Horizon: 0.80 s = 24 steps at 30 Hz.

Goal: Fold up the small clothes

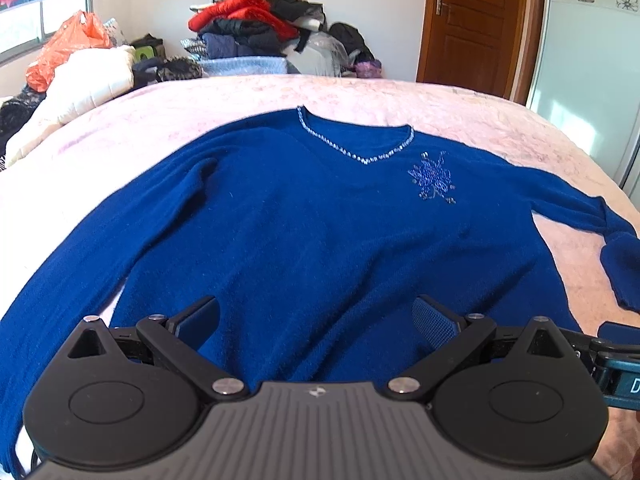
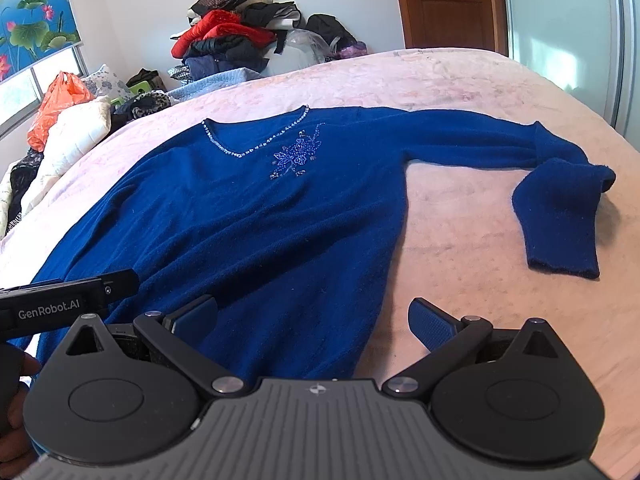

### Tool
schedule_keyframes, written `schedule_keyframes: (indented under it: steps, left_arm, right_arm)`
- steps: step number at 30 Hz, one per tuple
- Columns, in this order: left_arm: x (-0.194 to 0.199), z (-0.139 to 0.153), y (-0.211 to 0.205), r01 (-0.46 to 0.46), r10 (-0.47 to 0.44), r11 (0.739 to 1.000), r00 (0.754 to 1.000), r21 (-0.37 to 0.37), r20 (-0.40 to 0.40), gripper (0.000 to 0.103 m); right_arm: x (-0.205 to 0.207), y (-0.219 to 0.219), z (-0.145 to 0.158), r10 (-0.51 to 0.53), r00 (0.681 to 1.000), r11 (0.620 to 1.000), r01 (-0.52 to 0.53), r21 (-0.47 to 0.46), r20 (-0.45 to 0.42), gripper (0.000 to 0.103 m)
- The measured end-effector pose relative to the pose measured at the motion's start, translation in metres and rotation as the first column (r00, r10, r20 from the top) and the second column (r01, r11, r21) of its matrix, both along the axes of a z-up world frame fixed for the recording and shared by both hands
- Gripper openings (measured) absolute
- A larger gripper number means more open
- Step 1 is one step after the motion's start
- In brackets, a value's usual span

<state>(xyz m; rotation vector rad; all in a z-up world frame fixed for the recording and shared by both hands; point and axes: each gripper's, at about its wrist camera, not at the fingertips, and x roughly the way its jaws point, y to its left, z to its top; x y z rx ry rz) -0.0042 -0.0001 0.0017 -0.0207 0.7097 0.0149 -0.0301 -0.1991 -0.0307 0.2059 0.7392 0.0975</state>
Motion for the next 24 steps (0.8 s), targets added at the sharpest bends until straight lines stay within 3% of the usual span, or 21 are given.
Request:
schedule_keyframes:
  steps: [24]
  left_arm:
    - [0.007, -0.012, -0.004, -0.011, 0.015, 0.998, 0.998, 0.058, -0.062, 0.103]
  right_arm:
    - [0.001, 0.006, -0.001, 0.052, 0.999, 0.998, -0.052, -0.020, -0.007, 0.103]
